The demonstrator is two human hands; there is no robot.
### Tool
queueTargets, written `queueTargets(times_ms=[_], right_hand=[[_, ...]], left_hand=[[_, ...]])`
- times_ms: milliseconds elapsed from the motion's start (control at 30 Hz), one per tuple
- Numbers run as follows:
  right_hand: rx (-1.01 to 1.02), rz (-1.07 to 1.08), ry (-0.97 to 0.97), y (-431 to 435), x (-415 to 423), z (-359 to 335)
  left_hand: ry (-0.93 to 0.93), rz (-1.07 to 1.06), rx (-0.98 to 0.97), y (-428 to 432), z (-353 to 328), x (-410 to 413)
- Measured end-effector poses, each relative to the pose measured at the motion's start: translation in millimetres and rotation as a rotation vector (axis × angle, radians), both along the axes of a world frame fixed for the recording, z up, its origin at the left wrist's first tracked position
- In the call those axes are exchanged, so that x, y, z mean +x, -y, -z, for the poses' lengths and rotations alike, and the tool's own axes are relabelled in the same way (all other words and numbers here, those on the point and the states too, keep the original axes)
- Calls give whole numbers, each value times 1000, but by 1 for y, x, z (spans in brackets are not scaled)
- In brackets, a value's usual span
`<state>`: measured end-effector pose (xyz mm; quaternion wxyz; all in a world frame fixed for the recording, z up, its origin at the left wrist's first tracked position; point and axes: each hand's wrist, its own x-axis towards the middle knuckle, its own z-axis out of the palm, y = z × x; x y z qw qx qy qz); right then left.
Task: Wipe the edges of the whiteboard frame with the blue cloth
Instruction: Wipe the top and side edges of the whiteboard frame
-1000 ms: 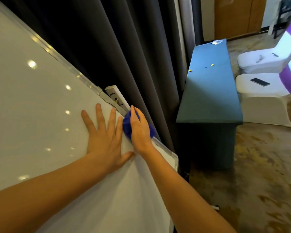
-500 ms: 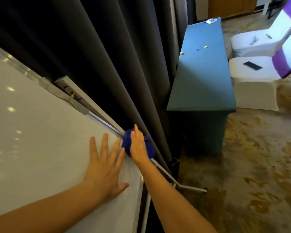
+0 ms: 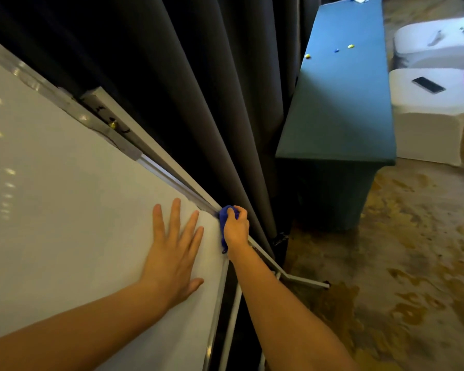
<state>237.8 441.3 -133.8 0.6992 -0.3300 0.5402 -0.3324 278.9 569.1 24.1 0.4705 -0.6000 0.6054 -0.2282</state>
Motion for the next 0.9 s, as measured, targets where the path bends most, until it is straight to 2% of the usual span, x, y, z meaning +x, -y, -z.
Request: queueTargets(times_ms=[200, 567, 900], right_hand=[[157, -88, 11, 0, -16, 12], [247, -143, 22, 29, -37, 31], [431, -293, 260, 37, -66, 44]], left_hand=[[-11, 45, 2, -2, 0, -1], [-96, 44, -36, 14, -2, -24], [-159, 30, -180, 21, 13, -50]])
